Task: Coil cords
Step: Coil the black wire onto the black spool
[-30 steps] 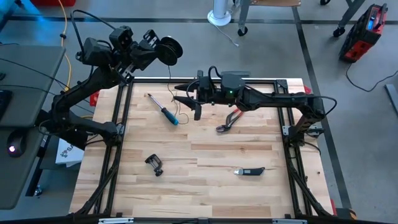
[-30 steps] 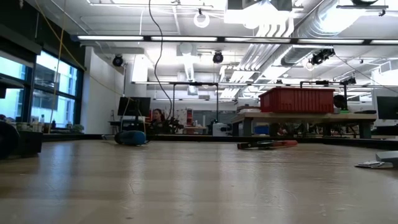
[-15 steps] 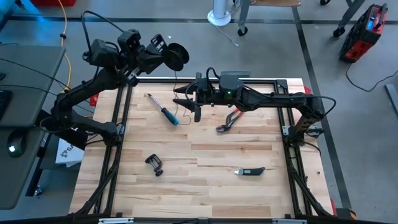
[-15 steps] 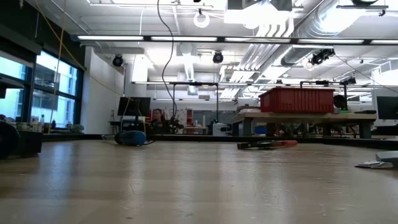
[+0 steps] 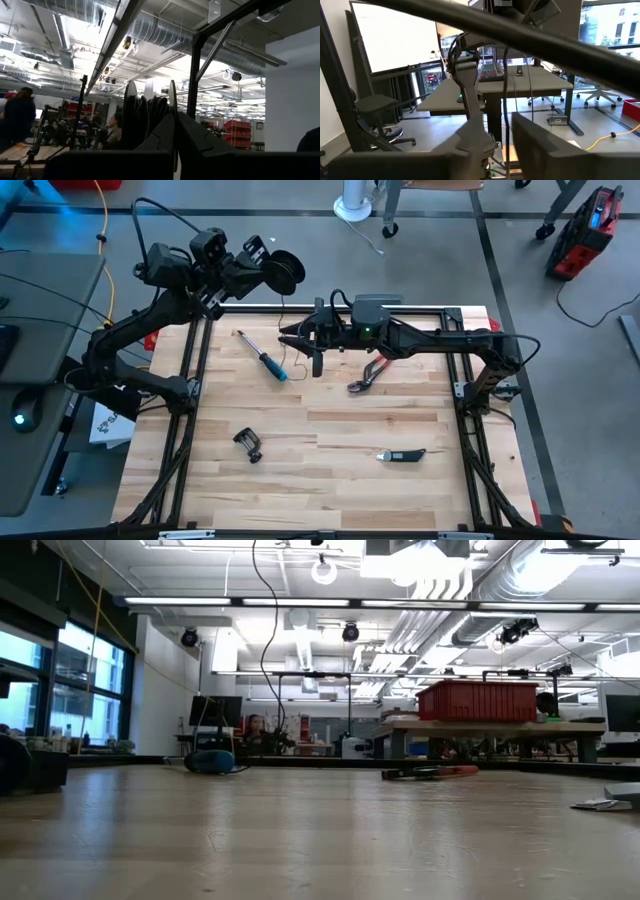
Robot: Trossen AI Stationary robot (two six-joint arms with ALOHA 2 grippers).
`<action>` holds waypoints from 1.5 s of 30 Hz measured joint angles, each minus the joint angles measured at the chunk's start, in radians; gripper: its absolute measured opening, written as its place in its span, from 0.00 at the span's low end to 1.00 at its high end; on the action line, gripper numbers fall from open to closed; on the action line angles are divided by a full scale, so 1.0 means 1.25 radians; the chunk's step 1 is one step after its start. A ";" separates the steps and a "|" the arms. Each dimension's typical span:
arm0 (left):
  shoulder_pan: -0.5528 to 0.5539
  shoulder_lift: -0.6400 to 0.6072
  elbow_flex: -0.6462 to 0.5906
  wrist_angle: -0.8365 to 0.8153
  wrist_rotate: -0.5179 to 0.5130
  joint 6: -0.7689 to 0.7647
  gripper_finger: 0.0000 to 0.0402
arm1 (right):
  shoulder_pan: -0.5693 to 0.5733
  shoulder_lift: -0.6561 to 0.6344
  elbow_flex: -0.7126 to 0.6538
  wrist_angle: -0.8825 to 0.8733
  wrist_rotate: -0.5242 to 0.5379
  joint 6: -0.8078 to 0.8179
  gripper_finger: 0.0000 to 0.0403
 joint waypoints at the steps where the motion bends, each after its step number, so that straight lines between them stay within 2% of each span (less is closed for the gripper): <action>1: 0.000 0.000 0.000 0.000 0.000 0.000 0.00 | 0.001 0.000 0.000 0.000 0.000 0.000 0.17; 3: 0.001 0.000 0.000 0.000 0.000 0.000 0.00 | 0.003 0.000 0.000 0.000 -0.001 -0.004 0.07; 5: 0.004 0.000 0.000 0.000 0.000 0.003 0.00 | 0.007 0.000 0.000 0.000 -0.012 -0.006 0.02; 9: 0.019 0.000 0.000 -0.001 0.000 0.002 0.00 | 0.027 0.000 0.000 0.000 -0.051 0.042 0.01; 13: 0.044 -0.007 0.000 -0.014 0.001 0.000 0.00 | 0.063 -0.018 0.000 -0.020 -0.055 0.050 0.01; 19: 0.077 -0.038 0.000 -0.141 0.017 -0.011 0.00 | 0.101 -0.088 0.001 -0.153 -0.032 0.001 0.00; 24: 0.080 -0.065 0.000 -0.180 0.065 -0.055 0.00 | 0.105 -0.146 0.000 -0.242 -0.006 -0.019 0.00; 30: 0.078 -0.101 0.000 -0.300 0.102 -0.098 0.00 | 0.105 -0.210 0.000 -0.244 0.006 -0.040 0.00; 34: 0.071 -0.119 0.000 -0.419 0.094 -0.067 0.00 | 0.099 -0.237 0.000 -0.241 0.008 -0.053 0.00; 45: 0.069 -0.115 0.000 -0.603 0.078 0.049 0.00 | 0.099 -0.251 0.000 -0.215 0.036 -0.054 0.00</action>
